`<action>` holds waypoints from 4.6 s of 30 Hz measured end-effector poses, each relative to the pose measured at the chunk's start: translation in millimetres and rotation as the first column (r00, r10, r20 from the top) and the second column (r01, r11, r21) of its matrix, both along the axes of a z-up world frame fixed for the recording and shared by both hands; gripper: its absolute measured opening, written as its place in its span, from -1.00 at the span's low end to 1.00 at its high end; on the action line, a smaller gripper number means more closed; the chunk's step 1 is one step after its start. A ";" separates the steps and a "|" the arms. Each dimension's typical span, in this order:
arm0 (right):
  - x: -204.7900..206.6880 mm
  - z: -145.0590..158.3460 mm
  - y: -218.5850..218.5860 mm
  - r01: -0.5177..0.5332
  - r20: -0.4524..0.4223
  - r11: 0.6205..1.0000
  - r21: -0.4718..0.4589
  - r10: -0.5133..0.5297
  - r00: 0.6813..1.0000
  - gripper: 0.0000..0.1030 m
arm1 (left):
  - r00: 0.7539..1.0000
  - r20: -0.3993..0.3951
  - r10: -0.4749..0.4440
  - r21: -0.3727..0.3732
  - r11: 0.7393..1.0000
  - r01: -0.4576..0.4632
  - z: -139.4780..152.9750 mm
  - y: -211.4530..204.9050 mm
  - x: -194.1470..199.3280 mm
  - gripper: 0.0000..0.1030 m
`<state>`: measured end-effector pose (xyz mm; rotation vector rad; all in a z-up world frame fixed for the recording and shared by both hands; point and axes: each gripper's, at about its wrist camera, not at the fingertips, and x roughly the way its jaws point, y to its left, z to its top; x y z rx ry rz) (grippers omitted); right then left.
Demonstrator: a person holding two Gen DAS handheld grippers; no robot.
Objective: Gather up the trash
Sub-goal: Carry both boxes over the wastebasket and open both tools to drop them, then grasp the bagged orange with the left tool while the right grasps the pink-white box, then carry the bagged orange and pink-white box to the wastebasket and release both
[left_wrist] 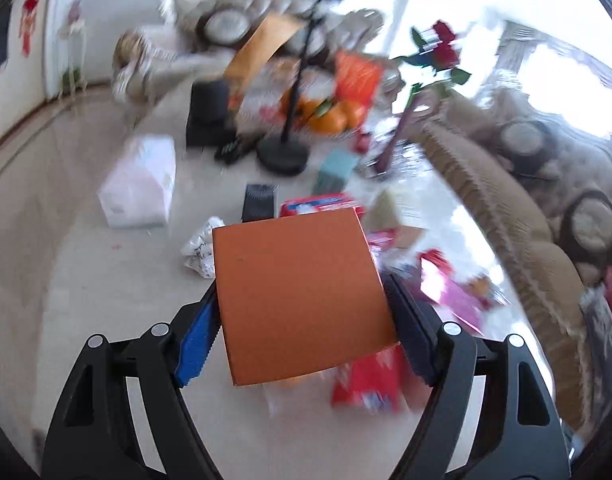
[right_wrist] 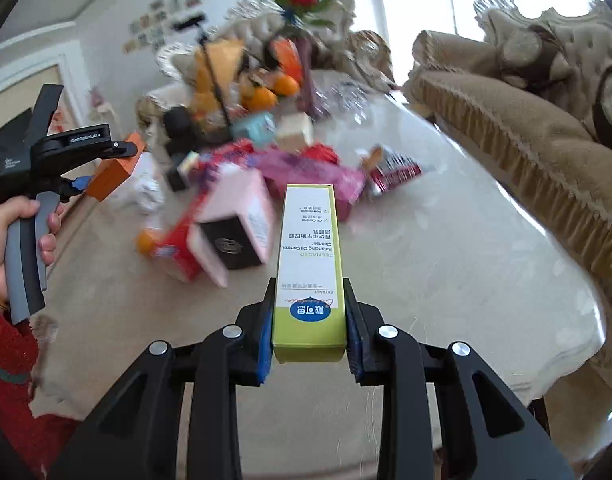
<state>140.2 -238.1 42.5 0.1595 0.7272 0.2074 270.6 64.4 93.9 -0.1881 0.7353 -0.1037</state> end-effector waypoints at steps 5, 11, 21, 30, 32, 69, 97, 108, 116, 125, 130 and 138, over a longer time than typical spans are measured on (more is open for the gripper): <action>-67.5 13.5 -0.4 -0.136 0.006 0.986 0.094 0.136 0.991 -0.46 | 0.988 0.099 -0.118 -0.005 0.993 0.119 8.2 -12.0 -118.0 0.49; -153.2 -9.5 5.4 -0.257 -0.106 0.958 0.127 0.271 0.957 -0.46 | 0.969 0.042 -0.245 -0.055 0.968 0.247 -41.2 -29.2 -246.6 0.49; -174.9 -144.1 30.8 -0.241 -0.415 0.970 0.014 0.225 0.882 -0.46 | 0.902 -0.262 -0.343 -0.023 0.937 0.349 -198.6 -64.7 -290.8 0.49; -147.1 -190.2 42.1 -0.259 -0.464 0.965 -0.029 0.217 0.859 -0.38 | 0.849 -0.369 -0.379 -0.080 0.923 0.377 -270.7 -77.8 -261.5 0.55; -149.3 -191.3 43.4 -0.268 -0.464 0.962 -0.054 0.214 0.860 -0.32 | 0.827 -0.387 -0.408 -0.126 0.912 0.391 -278.0 -78.5 -261.7 0.76; 78.9 -6.3 68.0 -0.074 -0.008 0.994 -0.081 0.074 0.997 0.25 | 0.887 -0.135 -0.442 0.280 0.841 0.462 -93.8 -14.0 12.2 0.76; 74.9 -34.1 40.6 -0.088 -0.103 0.996 0.004 0.088 0.991 -0.12 | 0.930 -0.126 -0.346 0.184 0.913 0.365 -98.7 2.8 5.4 -0.29; -62.1 -5.3 16.7 -0.207 -0.051 0.974 0.088 0.211 0.976 -0.11 | 0.885 -0.085 -0.457 0.163 0.870 0.465 -69.3 -28.3 -159.8 -0.29; -151.4 -49.3 6.6 -0.214 -0.207 0.975 0.062 0.222 0.953 -0.11 | 0.850 -0.165 -0.501 0.061 0.855 0.515 -129.2 -56.4 -259.6 -0.29; -157.1 -152.4 23.6 -0.197 -0.427 0.980 0.008 0.182 0.886 -0.11 | 0.804 -0.321 -0.501 -0.022 0.853 0.522 -238.9 -88.2 -282.0 -0.29; -155.0 -177.3 37.5 -0.244 -0.448 0.969 -0.032 0.204 0.870 -0.07 | 0.791 -0.360 -0.495 -0.015 0.850 0.526 -266.4 -99.2 -281.6 0.61; -153.0 -172.7 25.3 -0.195 -0.424 0.979 -0.064 0.150 0.893 0.20 | 0.832 -0.363 -0.419 -0.048 0.900 0.433 -271.4 -77.6 -275.3 0.63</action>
